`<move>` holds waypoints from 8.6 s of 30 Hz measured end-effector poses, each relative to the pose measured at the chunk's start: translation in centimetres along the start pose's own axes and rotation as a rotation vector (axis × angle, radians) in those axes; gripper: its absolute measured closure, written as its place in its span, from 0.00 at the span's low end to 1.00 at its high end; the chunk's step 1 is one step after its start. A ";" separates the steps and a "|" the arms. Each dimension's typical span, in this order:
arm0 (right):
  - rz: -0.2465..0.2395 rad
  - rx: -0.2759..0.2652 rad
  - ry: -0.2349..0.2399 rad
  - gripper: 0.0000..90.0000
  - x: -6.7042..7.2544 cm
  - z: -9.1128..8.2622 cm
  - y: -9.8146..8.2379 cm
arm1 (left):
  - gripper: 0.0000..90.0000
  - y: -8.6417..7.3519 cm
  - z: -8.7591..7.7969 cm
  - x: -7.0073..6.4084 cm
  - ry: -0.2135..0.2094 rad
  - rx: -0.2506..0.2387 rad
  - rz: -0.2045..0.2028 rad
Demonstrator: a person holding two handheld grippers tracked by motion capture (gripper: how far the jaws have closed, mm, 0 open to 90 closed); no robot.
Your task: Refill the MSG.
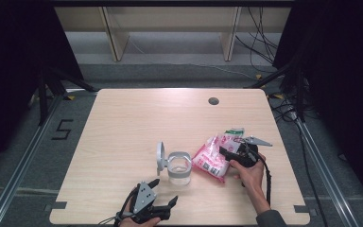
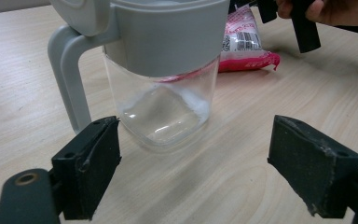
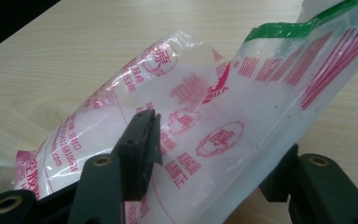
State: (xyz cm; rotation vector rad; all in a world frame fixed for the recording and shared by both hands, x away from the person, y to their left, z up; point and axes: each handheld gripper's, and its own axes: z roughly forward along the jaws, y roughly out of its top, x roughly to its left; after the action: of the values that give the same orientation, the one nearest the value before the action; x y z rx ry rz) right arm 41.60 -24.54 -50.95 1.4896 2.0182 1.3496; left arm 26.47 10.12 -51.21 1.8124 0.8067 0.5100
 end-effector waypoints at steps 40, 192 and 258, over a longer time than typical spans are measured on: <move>-0.268 -0.151 0.101 1.00 4.7 -4.3 3.0 | 0.17 -0.1 0.3 -0.4 -0.001 0.003 -0.031; -0.529 -0.142 0.174 1.00 17.5 -5.8 7.8 | 0.84 4.0 11.5 -8.0 -0.123 -0.129 -0.021; -0.603 -0.131 0.141 1.00 18.9 -5.3 7.7 | 0.84 4.2 11.5 -8.1 -0.129 -0.152 -0.018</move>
State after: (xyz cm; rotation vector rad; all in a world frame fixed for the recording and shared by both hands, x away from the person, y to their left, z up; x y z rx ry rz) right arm 34.51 -10.74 -36.66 0.6542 2.1622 1.3067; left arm 29.89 -4.18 -51.33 1.6786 0.6772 0.4261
